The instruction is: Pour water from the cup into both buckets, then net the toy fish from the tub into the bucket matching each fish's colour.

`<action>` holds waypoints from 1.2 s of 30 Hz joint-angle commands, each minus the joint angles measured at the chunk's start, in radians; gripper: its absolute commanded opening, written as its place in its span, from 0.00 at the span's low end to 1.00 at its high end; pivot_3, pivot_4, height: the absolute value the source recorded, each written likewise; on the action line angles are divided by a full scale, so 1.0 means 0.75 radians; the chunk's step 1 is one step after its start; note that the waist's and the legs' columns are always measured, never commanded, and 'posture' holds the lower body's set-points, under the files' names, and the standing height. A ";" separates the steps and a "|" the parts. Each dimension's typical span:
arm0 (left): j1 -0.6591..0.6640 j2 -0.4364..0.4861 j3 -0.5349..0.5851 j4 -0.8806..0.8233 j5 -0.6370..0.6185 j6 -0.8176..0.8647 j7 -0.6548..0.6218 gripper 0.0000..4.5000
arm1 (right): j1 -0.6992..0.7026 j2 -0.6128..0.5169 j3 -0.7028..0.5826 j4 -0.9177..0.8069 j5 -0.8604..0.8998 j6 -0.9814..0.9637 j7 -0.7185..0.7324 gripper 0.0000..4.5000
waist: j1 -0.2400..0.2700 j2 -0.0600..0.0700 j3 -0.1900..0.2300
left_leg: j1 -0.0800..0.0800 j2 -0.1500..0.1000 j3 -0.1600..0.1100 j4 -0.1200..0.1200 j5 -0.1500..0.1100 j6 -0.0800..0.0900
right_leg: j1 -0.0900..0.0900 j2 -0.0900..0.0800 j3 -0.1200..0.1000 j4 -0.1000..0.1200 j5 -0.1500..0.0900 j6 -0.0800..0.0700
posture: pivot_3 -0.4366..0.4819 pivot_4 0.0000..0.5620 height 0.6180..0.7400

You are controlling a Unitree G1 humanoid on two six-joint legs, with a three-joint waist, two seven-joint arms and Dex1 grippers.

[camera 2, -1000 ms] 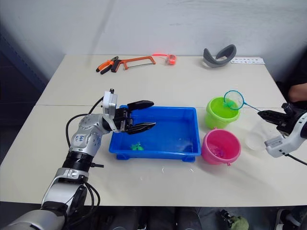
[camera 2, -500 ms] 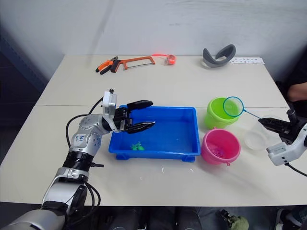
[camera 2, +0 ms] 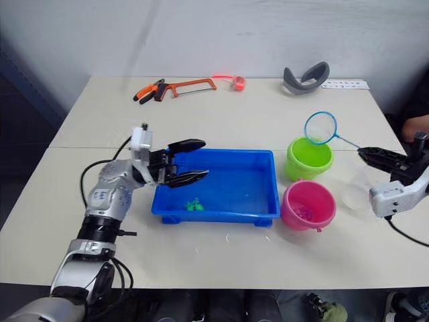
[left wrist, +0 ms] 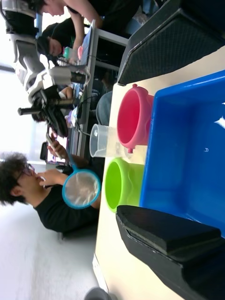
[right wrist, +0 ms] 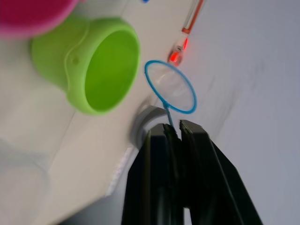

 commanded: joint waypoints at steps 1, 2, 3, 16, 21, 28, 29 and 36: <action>0.040 0.092 0.094 -0.078 -0.056 0.026 -0.016 0.99 | 0.031 0.032 -0.039 -0.238 0.586 0.183 0.314 0.00 | -0.005 0.000 0.000 | 0.000 0.000 -0.001 0.000 0.000 0.000 | 0.000 0.000 0.000 0.000 0.000 0.000 | 0.48 0.27 1.00; 0.070 0.139 0.127 -0.068 -0.038 -0.007 -0.017 0.99 | 0.009 0.031 -0.005 -0.320 0.665 0.253 0.396 0.00 | -0.008 0.000 0.000 | 0.000 0.000 0.000 0.001 0.000 0.000 | 0.000 -0.001 0.000 0.001 0.000 0.000 | 0.48 0.27 1.00; 0.091 0.170 0.149 -0.061 -0.024 -0.033 -0.018 0.99 | -0.011 0.039 0.015 -0.379 0.717 0.309 0.464 0.00 | -0.011 0.000 0.000 | 0.002 0.000 0.001 0.001 0.000 0.001 | 0.000 -0.002 0.001 0.002 0.000 0.000 | 0.48 0.27 1.00; 0.492 0.472 0.297 -0.334 -0.091 0.128 -0.026 0.99 | -0.868 0.607 0.600 -0.429 0.369 0.850 1.016 0.00 | 0.007 -0.001 0.000 | -0.002 -0.003 -0.003 0.003 -0.004 0.001 | -0.004 -0.013 -0.005 -0.002 0.000 -0.004 | 0.48 0.27 1.00; 0.525 0.579 0.259 -0.467 -0.095 0.209 -0.086 0.99 | -1.017 0.731 0.694 -0.195 0.147 0.596 1.148 0.00 | -0.008 -0.001 0.000 | -0.003 -0.006 -0.002 0.002 -0.004 0.003 | -0.002 -0.015 -0.007 -0.001 0.000 -0.002 | 0.48 0.27 1.00; 0.468 0.721 0.180 -0.472 -0.055 0.248 -0.215 0.99 | -1.142 0.858 0.733 -0.005 0.113 0.438 1.291 0.00 | -0.017 -0.001 0.000 | -0.002 -0.006 -0.001 0.002 -0.003 0.002 | -0.004 -0.013 -0.007 0.004 -0.001 -0.002 | 0.48 0.27 1.00; 0.458 0.737 0.172 -0.453 -0.045 0.238 -0.236 0.99 | -1.148 0.870 0.734 0.005 0.129 0.429 1.318 0.00 | -0.019 -0.001 0.000 | -0.002 -0.006 -0.001 0.002 -0.003 0.002 | -0.004 -0.013 -0.007 0.005 -0.001 -0.002 | 0.48 0.27 1.00; 0.452 0.797 0.171 -0.409 -0.022 0.220 -0.301 0.99 | -1.157 0.925 0.720 0.030 0.177 0.437 1.435 0.00 | -0.019 -0.001 0.000 | -0.002 -0.006 -0.001 0.002 -0.003 0.002 | -0.004 -0.013 -0.007 0.005 -0.001 -0.002 | 0.48 0.27 1.00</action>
